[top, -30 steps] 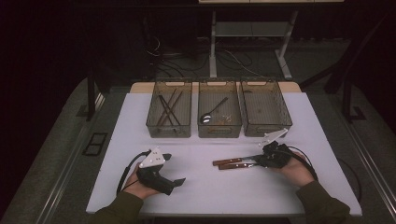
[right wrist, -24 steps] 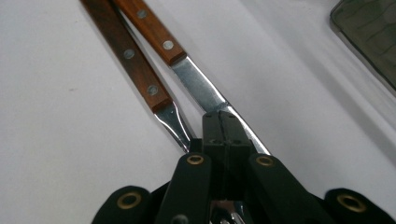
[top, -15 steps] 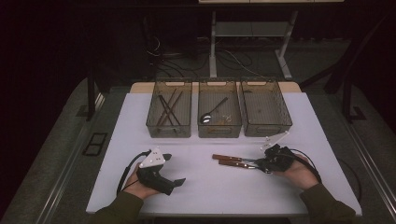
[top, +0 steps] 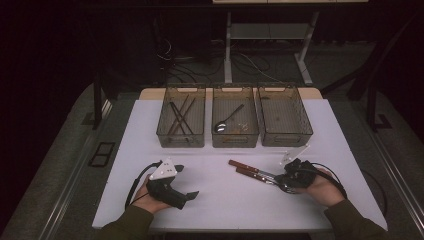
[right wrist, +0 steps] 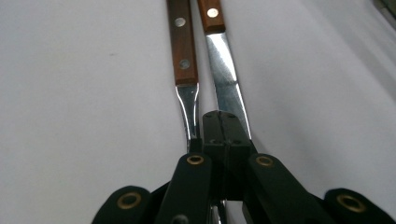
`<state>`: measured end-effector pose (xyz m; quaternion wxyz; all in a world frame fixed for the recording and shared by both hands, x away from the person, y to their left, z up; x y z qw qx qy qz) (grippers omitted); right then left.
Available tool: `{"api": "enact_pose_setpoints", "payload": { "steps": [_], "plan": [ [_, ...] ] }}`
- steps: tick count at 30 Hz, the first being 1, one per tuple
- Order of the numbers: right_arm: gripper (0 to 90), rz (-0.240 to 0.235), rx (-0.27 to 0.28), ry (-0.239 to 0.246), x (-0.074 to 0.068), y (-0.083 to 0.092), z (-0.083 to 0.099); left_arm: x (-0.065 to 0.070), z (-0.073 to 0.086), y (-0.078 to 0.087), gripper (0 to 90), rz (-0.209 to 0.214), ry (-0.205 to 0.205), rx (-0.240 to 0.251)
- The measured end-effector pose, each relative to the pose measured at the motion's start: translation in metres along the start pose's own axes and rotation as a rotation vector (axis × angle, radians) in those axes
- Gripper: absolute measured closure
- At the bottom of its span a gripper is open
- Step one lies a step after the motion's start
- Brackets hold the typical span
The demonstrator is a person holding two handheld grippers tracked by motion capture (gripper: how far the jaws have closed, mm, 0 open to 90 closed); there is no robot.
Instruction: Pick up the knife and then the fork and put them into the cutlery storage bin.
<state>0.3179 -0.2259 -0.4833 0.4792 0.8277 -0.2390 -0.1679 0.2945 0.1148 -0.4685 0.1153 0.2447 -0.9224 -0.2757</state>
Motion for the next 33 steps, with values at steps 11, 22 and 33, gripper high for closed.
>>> {"api": "enact_pose_setpoints", "payload": {
  "steps": [11, 22, 33],
  "plan": [
    [90.0, -0.003, 0.001, 0.007, -0.005, 0.004, 0.002, 0.0, 0.0, 0.0, 0.0, 0.001, -0.001, 0.0],
    [73.9, -0.057, -0.004, 0.001, -0.011, 0.013, -0.022, 0.0, 0.0, -0.001, 0.0, 0.002, 0.0, -0.006],
    [73.1, -0.038, -0.161, 0.094, -0.016, -0.01, -0.047, 0.0, 0.0, -0.001, 0.0, 0.003, 0.001, -0.003]
  ]
}}
Point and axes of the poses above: each handheld gripper's, and its own axes: y roughly backward along the jaws, z roughly out of its underside, x roughly to its right, the point moved 6 cm from there along -y, roughly forward along the jaws, and after that the axes turned 1 degree about -x, right-handed, at the moved point
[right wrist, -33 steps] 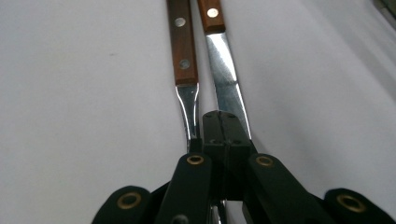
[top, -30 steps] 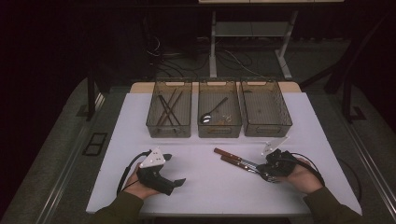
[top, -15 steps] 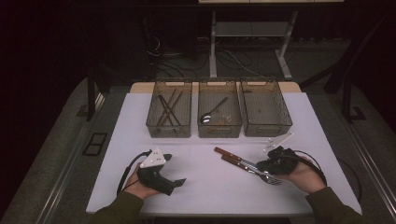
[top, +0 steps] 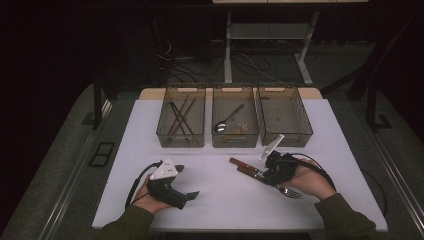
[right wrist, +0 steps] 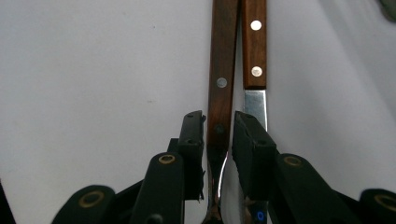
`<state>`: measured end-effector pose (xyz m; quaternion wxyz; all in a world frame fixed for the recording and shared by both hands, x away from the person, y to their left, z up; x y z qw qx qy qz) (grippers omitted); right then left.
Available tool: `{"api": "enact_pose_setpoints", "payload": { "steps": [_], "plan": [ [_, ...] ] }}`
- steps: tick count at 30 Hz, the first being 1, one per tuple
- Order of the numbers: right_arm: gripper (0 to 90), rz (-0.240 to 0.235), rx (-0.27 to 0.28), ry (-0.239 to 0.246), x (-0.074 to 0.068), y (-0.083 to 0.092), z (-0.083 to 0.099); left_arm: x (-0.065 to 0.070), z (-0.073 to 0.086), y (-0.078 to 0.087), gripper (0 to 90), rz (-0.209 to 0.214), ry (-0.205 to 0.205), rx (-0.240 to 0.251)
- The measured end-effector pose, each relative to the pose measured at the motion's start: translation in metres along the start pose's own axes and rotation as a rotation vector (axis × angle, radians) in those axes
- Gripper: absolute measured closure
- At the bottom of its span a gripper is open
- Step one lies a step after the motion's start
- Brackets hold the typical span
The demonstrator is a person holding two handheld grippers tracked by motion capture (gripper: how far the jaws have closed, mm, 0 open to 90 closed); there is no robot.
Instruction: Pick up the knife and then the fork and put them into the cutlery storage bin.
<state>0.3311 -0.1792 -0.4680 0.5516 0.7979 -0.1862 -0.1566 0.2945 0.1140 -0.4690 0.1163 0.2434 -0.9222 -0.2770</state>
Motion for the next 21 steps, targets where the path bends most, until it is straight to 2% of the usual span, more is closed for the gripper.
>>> {"api": "enact_pose_setpoints", "payload": {
  "steps": [8, 21],
  "plan": [
    [73.7, 0.026, -0.045, 0.026, 0.0, -0.011, -0.002, 0.0, 0.0, 0.0, 0.0, 0.001, -0.001, -0.001],
    [77.1, 0.048, -0.039, 0.049, -0.002, -0.014, -0.002, 0.0, 0.0, 0.0, 0.0, 0.001, -0.001, -0.001]
  ]
}}
Point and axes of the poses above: each handheld gripper's, and its own axes: y roughly backward along the jaws, z roughly out of its underside, x roughly to its right, the point moved 6 cm from there along -y, roughly forward along the jaws, and after that the axes turned 1 degree about -x, right-handed, at the moved point
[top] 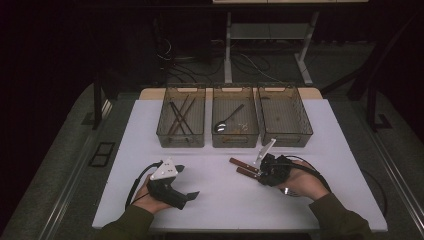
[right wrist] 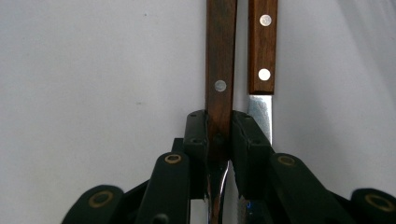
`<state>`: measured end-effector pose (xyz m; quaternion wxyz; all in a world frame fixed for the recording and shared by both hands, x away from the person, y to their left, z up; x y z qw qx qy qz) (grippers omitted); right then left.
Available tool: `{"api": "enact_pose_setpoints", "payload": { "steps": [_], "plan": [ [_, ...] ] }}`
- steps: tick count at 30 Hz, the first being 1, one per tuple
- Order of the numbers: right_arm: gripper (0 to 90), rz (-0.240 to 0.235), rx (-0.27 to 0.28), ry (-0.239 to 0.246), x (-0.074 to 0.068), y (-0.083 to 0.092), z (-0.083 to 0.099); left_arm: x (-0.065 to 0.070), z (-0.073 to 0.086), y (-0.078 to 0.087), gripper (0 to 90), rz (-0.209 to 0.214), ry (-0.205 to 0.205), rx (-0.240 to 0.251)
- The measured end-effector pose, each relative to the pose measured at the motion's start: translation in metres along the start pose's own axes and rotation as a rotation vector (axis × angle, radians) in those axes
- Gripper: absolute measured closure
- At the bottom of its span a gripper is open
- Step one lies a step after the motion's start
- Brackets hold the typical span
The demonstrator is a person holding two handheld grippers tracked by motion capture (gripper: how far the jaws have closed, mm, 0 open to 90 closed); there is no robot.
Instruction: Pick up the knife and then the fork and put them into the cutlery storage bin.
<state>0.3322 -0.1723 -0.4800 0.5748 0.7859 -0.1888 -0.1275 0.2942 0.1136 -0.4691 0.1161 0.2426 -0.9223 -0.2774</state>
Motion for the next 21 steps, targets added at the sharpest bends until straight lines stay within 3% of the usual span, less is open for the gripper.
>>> {"api": "enact_pose_setpoints", "payload": {
  "steps": [8, 21],
  "plan": [
    [77.1, -0.036, 0.041, -0.038, 0.003, 0.005, 0.002, 0.0, 0.0, 0.0, 0.0, 0.0, -0.001, 0.002],
    [77.1, -0.079, 0.198, -0.128, 0.016, 0.03, 0.004, 0.0, 0.0, 0.0, 0.0, 0.002, 0.0, 0.001]
  ]
}}
Point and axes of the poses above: each handheld gripper's, and its own axes: y roughly backward along the jaws, z roughly out of its underside, x roughly to its right, the point moved 6 cm from there along -y, roughly forward along the jaws, and after that the axes turned 1 degree about -x, right-handed, at the moved point
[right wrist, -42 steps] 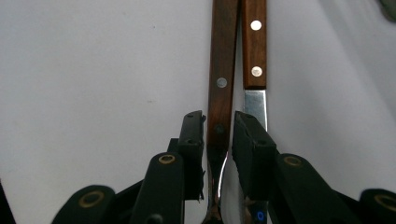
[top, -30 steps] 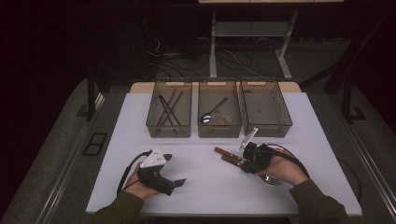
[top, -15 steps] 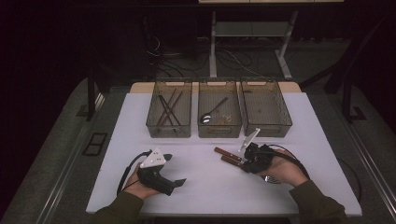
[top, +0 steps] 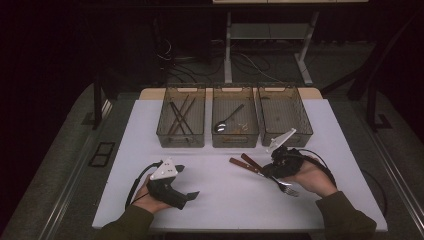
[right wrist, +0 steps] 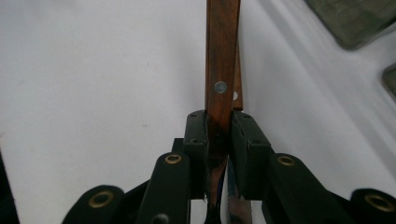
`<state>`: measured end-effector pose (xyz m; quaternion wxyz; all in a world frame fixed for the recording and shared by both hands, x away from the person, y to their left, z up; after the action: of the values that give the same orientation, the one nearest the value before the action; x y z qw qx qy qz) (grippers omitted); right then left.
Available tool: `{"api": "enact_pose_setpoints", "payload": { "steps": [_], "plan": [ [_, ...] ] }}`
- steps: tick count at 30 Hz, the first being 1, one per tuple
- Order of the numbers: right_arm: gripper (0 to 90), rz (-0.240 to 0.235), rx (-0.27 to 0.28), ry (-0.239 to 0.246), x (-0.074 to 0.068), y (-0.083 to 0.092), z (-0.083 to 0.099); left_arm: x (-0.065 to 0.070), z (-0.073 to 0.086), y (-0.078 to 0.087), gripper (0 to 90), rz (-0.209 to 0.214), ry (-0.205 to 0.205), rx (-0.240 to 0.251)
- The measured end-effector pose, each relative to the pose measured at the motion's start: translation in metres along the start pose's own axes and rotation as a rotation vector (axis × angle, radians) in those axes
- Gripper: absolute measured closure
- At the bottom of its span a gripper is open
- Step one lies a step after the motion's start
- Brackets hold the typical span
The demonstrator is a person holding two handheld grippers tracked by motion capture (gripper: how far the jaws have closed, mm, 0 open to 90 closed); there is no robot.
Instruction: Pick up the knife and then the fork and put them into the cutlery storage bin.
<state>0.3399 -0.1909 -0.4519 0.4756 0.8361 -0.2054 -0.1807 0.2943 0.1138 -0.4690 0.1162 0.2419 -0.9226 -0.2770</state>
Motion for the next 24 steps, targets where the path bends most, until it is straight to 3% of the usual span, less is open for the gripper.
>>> {"api": "enact_pose_setpoints", "payload": {
  "steps": [12, 24],
  "plan": [
    [77.1, -0.032, 0.136, -0.087, 0.014, 0.024, 0.0, 0.0, 0.0, 0.0, 0.0, 0.0, -0.001, 0.002],
    [77.3, -0.043, 0.216, -0.154, 0.028, 0.041, 0.006, 0.0, 0.0, 0.0, 0.0, 0.0, 0.0, 0.003]
  ]
}}
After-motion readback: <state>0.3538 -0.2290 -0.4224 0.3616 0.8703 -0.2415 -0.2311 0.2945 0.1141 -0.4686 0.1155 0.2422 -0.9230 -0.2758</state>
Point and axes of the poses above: each handheld gripper's, and its own axes: y roughly backward along the jaws, z roughly out of its underside, x roughly to its right, the point moved 6 cm from there along -y, roughly forward along the jaws, and after that the axes turned 1 degree about -x, right-handed, at the moved point
